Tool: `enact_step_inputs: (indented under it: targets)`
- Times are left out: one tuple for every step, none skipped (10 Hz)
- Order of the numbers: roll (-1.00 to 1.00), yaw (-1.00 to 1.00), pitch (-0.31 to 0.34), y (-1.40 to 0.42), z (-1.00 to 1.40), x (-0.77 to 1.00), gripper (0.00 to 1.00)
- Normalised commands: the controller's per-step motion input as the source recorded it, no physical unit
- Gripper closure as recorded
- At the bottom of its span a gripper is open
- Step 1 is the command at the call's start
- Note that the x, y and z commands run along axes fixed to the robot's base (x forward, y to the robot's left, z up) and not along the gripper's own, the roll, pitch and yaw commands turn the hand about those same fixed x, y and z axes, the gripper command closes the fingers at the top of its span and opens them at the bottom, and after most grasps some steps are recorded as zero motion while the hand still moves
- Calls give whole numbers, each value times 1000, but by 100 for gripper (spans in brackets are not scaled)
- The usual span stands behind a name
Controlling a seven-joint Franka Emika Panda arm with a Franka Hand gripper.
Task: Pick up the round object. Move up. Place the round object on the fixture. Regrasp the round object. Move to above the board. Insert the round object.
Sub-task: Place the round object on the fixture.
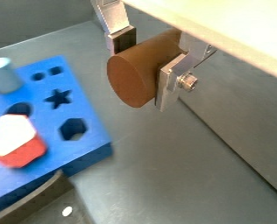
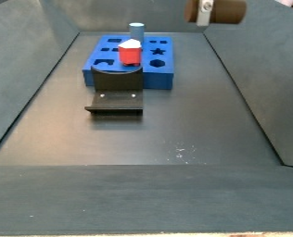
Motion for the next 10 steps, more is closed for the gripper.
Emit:
enact_step_inputs:
  targets:
    - [-14,1000,60,-192,170,1000,100]
    - [-15,1000,65,-181,162,1000,100]
    - [-17,1000,78,-161,141,1000,100]
    - [-19,1000,84,-151,132,1000,100]
    - [-21,1000,96,-133,117,1000,100]
    - [-22,1000,105,-126,110,1000,100]
    - [-23,1000,115,-116,101,1000,100]
    - [-25,1000,127,-105,93,1000,100]
    - [-27,1000,143,-94,83,1000,100]
    - [-28,1000,157,-86,75,1000,100]
